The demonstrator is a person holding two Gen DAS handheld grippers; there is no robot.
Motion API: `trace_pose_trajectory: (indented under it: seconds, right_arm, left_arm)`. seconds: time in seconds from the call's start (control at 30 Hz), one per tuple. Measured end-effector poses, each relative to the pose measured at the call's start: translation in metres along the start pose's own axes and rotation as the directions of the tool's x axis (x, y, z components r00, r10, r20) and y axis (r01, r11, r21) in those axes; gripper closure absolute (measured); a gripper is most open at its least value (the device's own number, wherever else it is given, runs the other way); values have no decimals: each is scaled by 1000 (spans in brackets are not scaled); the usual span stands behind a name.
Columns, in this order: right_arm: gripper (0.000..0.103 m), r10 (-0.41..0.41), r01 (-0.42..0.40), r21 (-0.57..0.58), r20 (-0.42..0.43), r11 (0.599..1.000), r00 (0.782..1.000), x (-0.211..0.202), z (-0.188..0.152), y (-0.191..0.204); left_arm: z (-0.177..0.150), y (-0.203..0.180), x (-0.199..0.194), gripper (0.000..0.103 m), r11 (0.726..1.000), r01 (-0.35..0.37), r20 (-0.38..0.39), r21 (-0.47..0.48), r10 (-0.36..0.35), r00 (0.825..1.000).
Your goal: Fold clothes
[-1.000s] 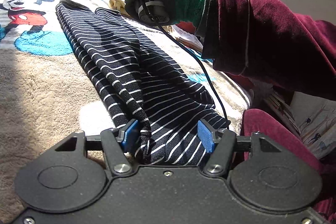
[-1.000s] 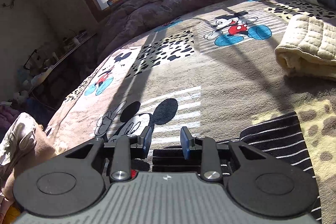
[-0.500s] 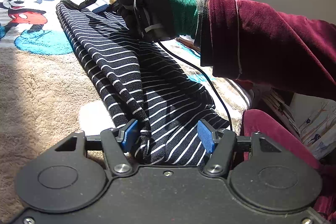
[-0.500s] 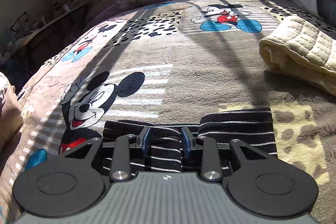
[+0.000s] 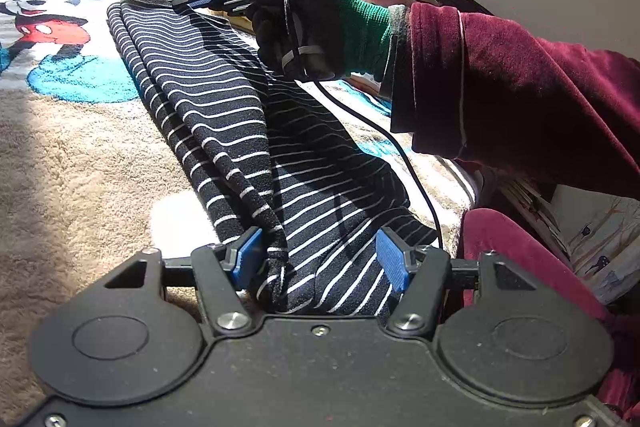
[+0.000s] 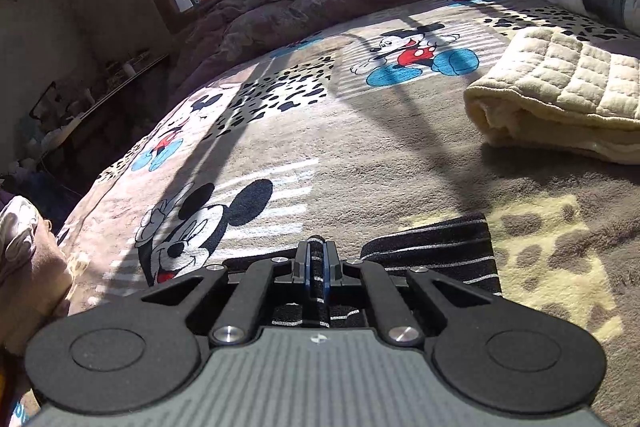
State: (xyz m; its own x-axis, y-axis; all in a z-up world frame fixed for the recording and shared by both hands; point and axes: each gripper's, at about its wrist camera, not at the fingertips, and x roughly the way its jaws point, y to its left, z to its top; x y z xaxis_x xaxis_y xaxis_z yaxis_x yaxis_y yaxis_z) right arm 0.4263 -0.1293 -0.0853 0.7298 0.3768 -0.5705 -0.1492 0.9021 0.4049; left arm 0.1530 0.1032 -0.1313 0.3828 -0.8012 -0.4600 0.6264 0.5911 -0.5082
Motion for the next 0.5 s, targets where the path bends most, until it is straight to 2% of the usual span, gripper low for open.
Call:
trace_pose_trajectory:
  seconds: [0.07, 0.17, 0.27, 0.3, 0.43, 0.5]
  right_arm:
    - [95, 50, -50, -1, -54, 999, 997, 10, -3, 1]
    - [90, 20, -24, -49, -76, 999, 997, 16, -4, 7]
    - [75, -9, 5, -58, -70, 998, 997, 13, -1, 7]
    - [72, -5, 1, -65, -56, 998, 998, 7, -4, 11]
    - [71, 24, -20, -155, 18, 988, 1000, -35, -3, 27]
    - [71, 62, -55, -183, 36, 982, 997, -64, -9, 30]
  left_arm:
    - [0, 0, 1, 42, 1000, 0, -1, -2, 0, 1000]
    - [1, 0, 1, 41, 1000, 0, -4, -6, 0, 1000]
    - [2, -1, -1, 40, 1000, -3, -8, -4, 3, 1000]
    - [3, -2, -2, 40, 1000, -3, -9, -3, 3, 1000]
    - [4, -2, -4, 40, 1000, -4, -9, -9, 4, 1000]
    - [4, -2, -9, 40, 1000, -14, -6, -6, 14, 1000]
